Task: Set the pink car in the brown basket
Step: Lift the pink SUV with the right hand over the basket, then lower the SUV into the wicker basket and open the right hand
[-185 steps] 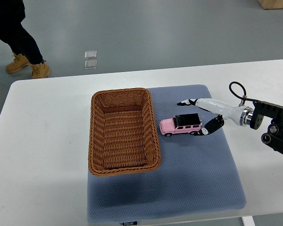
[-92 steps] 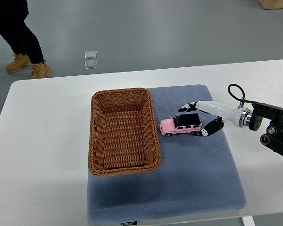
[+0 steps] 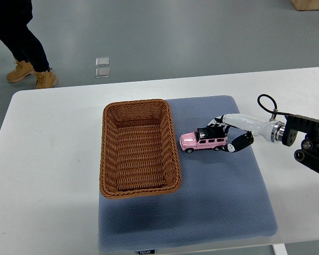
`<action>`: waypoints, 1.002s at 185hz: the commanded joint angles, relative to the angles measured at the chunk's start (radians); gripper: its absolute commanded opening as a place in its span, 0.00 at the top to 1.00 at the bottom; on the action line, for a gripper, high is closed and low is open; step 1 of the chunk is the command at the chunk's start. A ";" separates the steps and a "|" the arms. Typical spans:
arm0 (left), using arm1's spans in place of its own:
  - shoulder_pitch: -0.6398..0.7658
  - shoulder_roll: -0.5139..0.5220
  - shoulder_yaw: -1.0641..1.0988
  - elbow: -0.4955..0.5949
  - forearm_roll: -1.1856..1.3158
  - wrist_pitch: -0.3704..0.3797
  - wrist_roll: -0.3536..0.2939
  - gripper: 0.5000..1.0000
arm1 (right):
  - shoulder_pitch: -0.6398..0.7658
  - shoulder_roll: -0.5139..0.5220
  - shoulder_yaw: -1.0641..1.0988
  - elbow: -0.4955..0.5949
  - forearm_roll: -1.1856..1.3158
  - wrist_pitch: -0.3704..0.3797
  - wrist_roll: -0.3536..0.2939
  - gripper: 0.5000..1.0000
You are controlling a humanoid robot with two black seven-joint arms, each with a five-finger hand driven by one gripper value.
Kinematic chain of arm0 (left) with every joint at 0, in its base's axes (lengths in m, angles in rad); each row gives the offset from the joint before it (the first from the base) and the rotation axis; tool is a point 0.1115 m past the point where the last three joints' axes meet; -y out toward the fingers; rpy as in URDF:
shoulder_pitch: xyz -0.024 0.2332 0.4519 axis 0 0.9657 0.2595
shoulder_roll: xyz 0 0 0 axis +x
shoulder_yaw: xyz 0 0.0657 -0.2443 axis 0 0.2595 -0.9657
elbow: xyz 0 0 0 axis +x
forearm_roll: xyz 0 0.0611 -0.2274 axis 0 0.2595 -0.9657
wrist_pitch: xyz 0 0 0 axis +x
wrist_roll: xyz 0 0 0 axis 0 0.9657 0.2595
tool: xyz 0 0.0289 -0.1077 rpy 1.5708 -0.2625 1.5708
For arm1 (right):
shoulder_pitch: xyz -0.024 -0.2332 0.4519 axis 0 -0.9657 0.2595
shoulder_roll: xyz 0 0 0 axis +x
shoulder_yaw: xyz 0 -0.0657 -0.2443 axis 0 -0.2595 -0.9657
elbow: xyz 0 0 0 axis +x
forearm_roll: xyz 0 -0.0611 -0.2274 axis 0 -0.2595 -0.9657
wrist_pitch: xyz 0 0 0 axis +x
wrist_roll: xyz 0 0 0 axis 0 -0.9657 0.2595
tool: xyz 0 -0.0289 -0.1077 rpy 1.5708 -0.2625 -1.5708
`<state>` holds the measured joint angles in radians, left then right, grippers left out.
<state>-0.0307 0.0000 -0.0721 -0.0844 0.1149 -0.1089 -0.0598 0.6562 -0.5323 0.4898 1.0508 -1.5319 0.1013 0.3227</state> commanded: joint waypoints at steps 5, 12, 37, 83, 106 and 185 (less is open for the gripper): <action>0.000 0.000 0.002 0.000 0.000 0.000 0.000 0.00 | 0.017 -0.008 0.016 0.003 0.012 -0.005 0.006 1.00; 0.000 0.000 0.000 0.000 0.000 0.000 0.000 0.00 | 0.019 -0.014 0.024 0.005 0.018 -0.008 0.007 1.00; 0.000 0.000 -0.002 0.002 0.000 0.000 0.000 0.00 | 0.039 -0.037 0.082 0.006 0.088 -0.005 0.009 1.00; 0.000 0.000 -0.003 0.006 0.000 0.000 0.002 0.00 | 0.109 -0.031 0.105 0.012 0.098 0.001 0.009 1.00; 0.000 0.000 -0.002 0.006 0.000 0.000 0.000 0.00 | 0.134 0.006 0.089 0.015 0.096 0.003 0.009 1.00; 0.000 0.000 -0.003 0.003 0.000 0.000 0.000 0.00 | 0.270 0.222 -0.096 -0.029 0.096 0.015 0.010 1.00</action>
<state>-0.0306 0.0000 -0.0736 -0.0784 0.1151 -0.1089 -0.0590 0.8932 -0.3566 0.4345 1.0392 -1.4360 0.1149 0.3328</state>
